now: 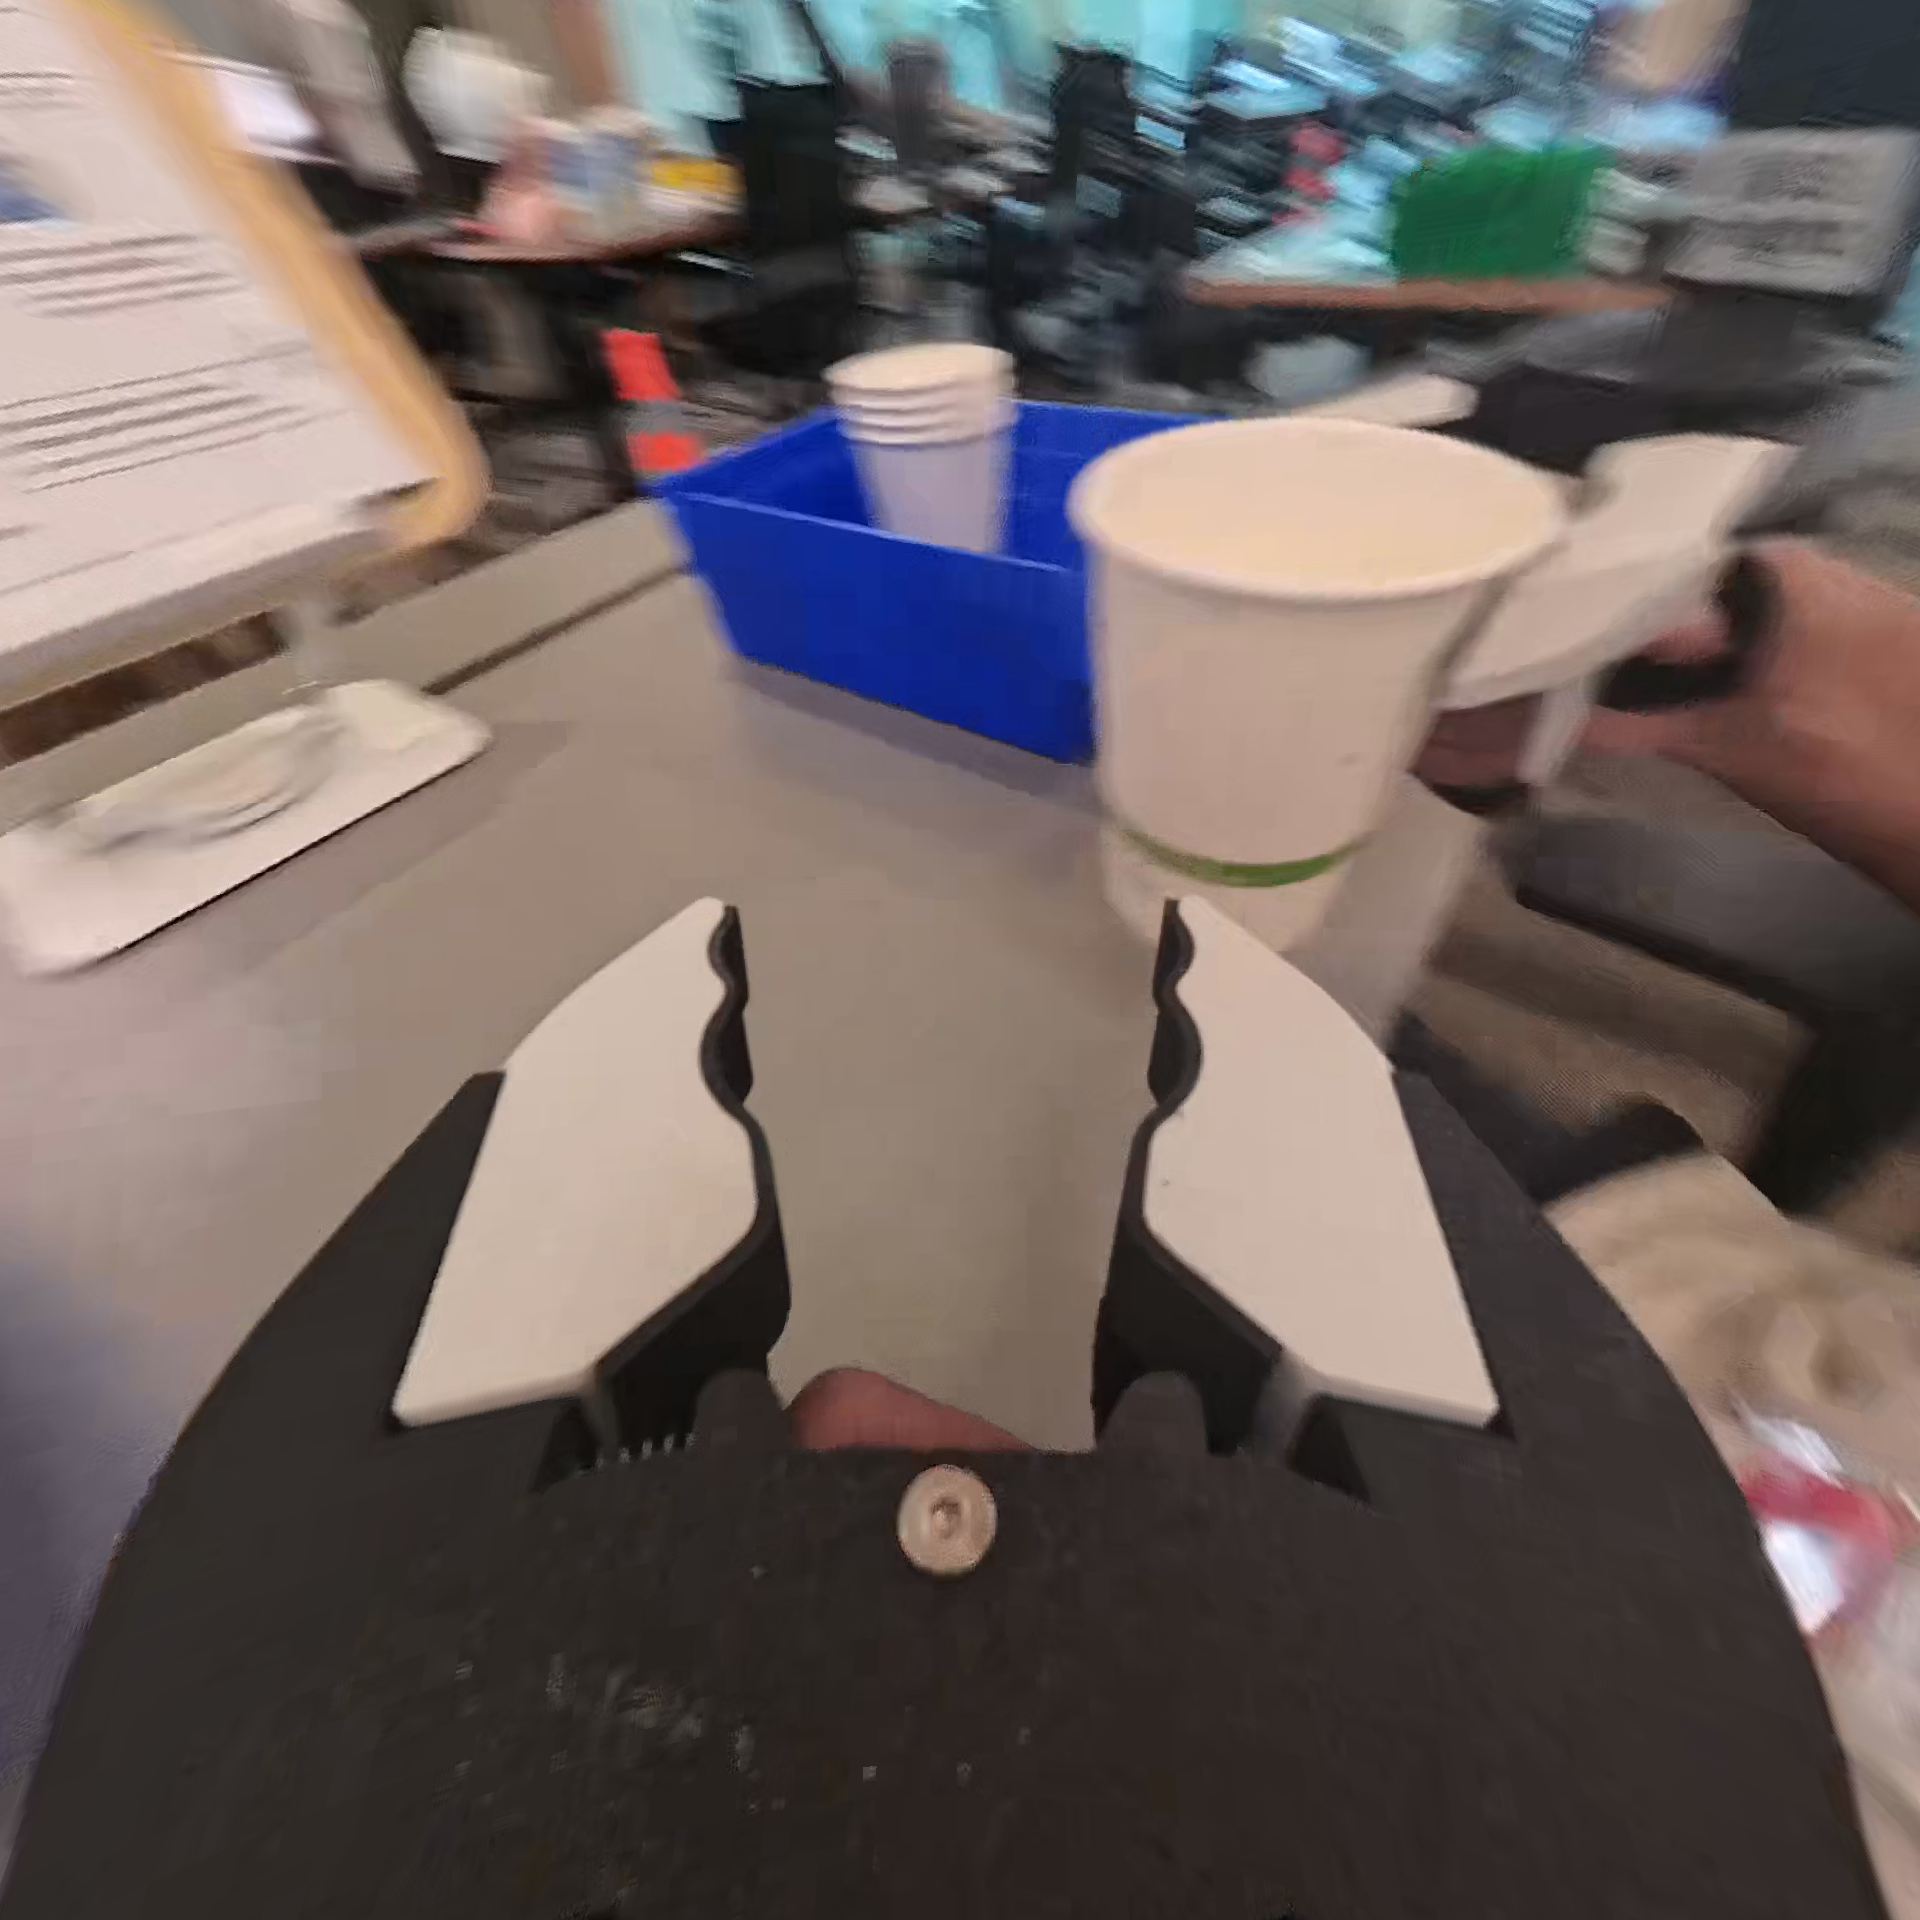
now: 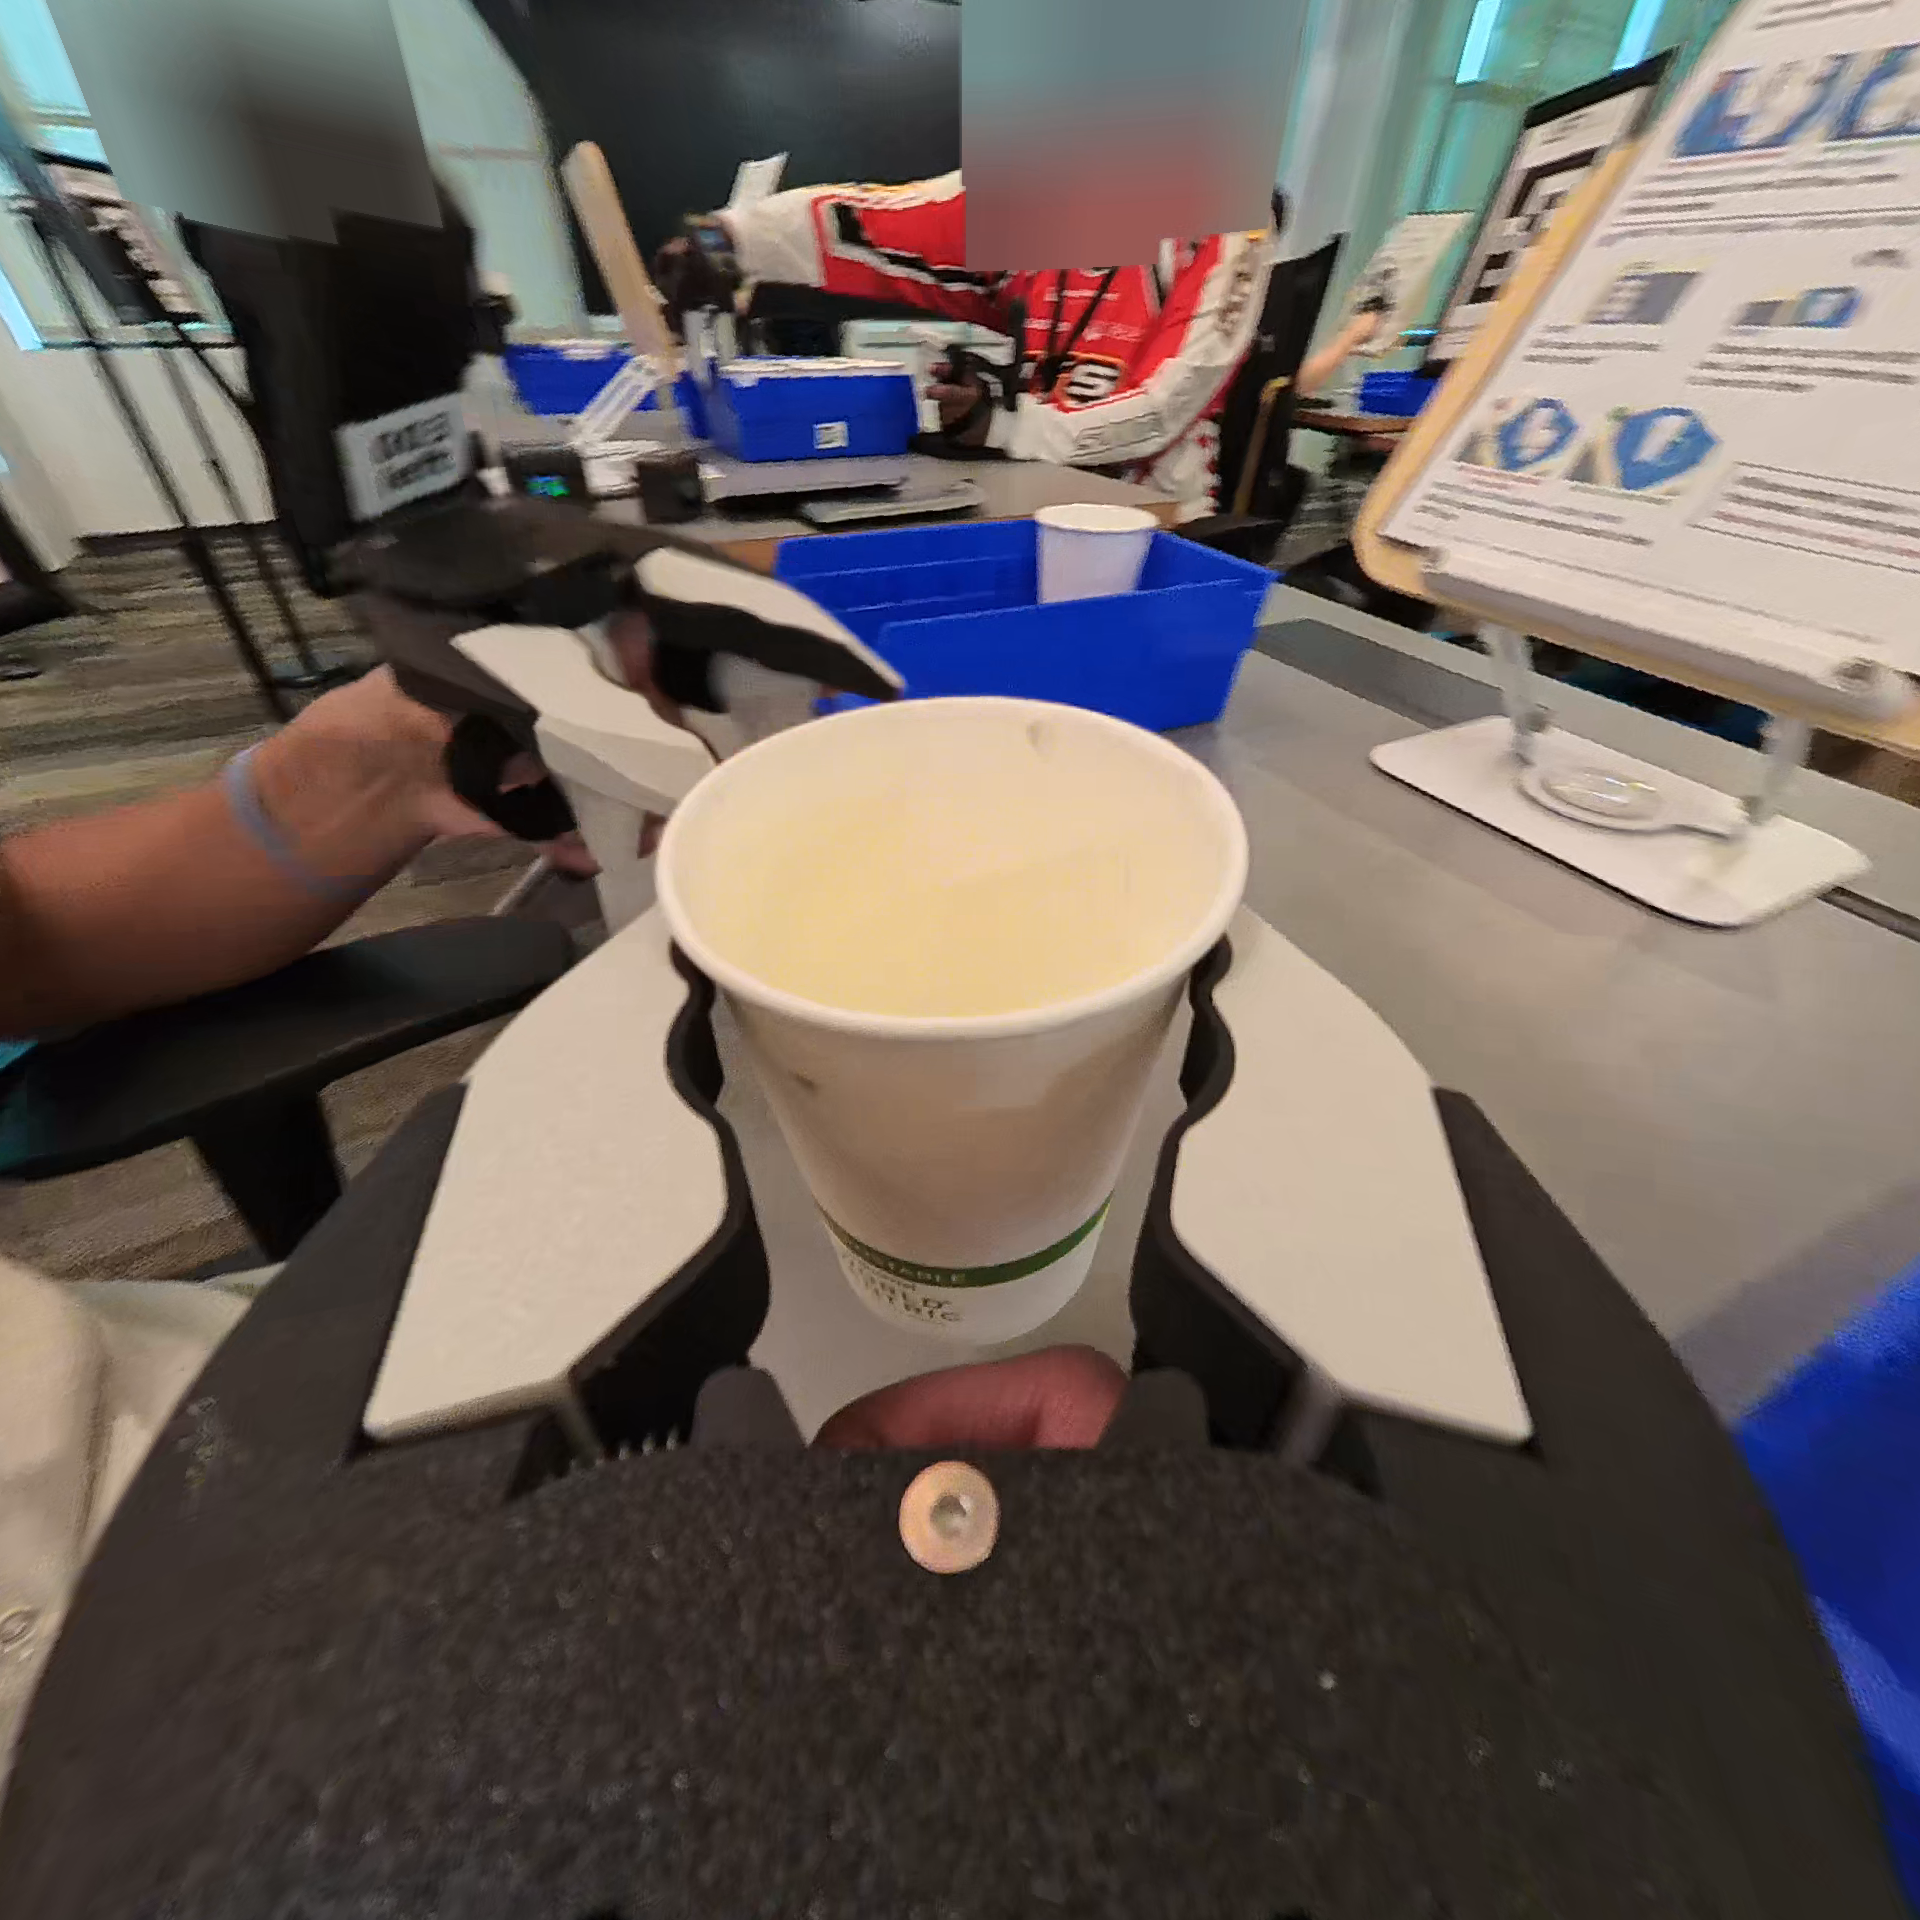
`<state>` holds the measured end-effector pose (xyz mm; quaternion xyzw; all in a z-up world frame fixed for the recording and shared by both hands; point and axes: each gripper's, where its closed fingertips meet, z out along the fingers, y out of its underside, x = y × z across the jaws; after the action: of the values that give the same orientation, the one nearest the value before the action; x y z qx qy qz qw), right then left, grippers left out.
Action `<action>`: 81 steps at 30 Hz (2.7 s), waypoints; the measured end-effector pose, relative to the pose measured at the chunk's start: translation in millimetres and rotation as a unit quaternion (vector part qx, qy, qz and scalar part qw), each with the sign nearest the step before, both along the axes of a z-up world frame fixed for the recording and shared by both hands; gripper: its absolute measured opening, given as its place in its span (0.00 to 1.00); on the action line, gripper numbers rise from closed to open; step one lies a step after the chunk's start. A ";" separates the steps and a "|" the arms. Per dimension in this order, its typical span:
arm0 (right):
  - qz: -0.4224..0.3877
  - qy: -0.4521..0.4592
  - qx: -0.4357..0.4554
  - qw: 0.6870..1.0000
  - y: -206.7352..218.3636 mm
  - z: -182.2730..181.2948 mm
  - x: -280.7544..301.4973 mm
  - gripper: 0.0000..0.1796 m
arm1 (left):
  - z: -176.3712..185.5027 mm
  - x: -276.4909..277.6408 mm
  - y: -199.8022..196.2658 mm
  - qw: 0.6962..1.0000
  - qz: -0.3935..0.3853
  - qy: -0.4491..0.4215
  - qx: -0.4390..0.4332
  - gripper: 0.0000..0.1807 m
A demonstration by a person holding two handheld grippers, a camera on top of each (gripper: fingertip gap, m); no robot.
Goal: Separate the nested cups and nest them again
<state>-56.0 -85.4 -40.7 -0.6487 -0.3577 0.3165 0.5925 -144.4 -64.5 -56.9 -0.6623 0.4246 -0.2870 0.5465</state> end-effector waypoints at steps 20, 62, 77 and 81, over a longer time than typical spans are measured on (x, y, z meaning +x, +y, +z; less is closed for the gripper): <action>-0.479 -0.007 0.028 0.877 221.5 111.6 277.2 0.50 | -29.2 -31.3 8.9 0.982 0.183 -0.052 0.011 0.33; -0.341 -0.147 -0.100 0.923 156.0 19.7 216.3 0.49 | -45.3 -30.0 13.4 0.984 0.176 -0.006 0.001 0.35; -0.207 0.001 -0.073 0.975 -2.1 -64.8 59.8 0.43 | 3.6 -127.1 59.9 0.951 0.292 -0.099 -0.016 0.46; -0.200 0.021 -0.080 0.976 -1.9 -61.4 64.0 0.41 | 42.8 -176.6 104.7 0.924 0.368 -0.106 0.005 0.45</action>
<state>8.0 -87.3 -102.2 -0.7454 -0.1813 0.2326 0.5978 -321.0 40.2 -14.1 -0.7349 0.0922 -0.1322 0.6588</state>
